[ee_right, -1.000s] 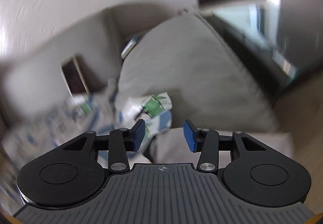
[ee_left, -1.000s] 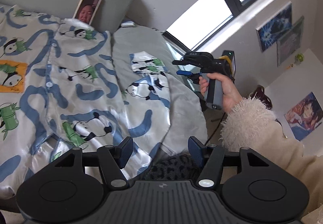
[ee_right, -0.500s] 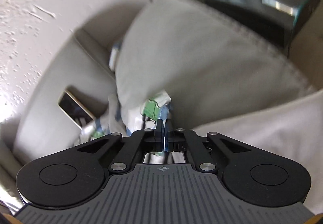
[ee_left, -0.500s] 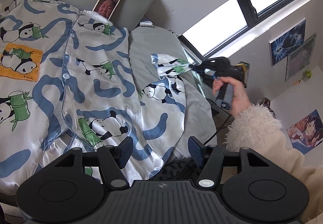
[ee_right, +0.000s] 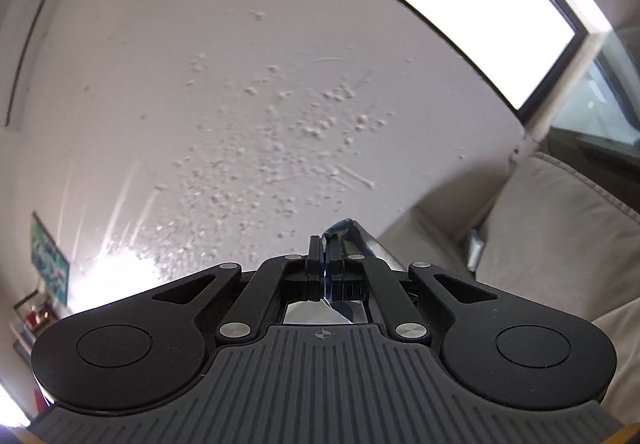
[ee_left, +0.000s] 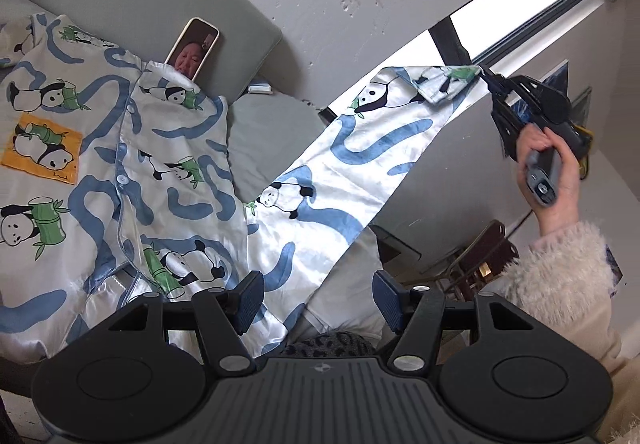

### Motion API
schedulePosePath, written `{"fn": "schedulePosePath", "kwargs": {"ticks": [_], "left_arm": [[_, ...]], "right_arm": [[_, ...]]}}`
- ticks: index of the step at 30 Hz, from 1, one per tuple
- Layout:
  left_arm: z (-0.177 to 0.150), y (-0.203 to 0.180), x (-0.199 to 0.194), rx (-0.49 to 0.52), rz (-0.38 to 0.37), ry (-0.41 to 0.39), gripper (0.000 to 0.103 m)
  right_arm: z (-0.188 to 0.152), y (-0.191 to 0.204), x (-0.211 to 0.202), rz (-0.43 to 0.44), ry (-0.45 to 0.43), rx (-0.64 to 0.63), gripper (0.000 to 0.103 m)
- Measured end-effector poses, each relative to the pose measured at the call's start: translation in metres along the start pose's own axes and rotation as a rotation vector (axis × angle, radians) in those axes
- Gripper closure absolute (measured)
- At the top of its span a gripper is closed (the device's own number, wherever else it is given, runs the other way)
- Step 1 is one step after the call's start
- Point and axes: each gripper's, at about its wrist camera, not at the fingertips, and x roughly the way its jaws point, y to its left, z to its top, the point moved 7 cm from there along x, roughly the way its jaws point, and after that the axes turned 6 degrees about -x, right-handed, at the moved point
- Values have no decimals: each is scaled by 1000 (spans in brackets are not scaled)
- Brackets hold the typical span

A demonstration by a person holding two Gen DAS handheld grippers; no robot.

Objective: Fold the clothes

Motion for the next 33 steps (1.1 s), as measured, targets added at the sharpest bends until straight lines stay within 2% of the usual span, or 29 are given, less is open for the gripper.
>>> {"fn": "schedulePosePath", "kwargs": {"ticks": [5,11,14,17,19,20,21,22,23,24,25,28,33], "left_arm": [[5,6,-14,-66,-15,-42,46],[16,26,-42,-109,51,-127,46],[23,43,-62,-133,102,-181,46],[29,61,-83,-159,156,-236,46],[32,73,-92,-181,195,-264,46],[33,79,-95,-192,215,-274,46],[33,84,-96,-203,234,-277,46],[33,89,-97,-217,248,-275,46],[32,94,-97,-231,256,-268,46],[30,97,-95,-246,262,-258,46],[29,101,-93,-262,268,-250,46],[26,112,-84,-319,273,-225,46],[24,137,-57,-524,235,-207,50]], "right_arm": [[-40,19,-19,10,116,22,102],[-138,-2,13,-55,320,114,102],[-181,-9,24,-2,325,284,101],[-217,5,22,76,290,409,101],[-254,13,20,112,319,485,100],[-275,14,19,112,345,518,97],[-298,12,19,96,385,549,86],[-322,8,20,56,448,574,68],[-347,2,19,12,529,597,55],[-367,-5,16,-27,610,612,51],[-381,-11,10,-48,664,609,51],[-393,-29,-11,-83,712,537,51],[-365,-61,-44,-142,648,407,51]]}}
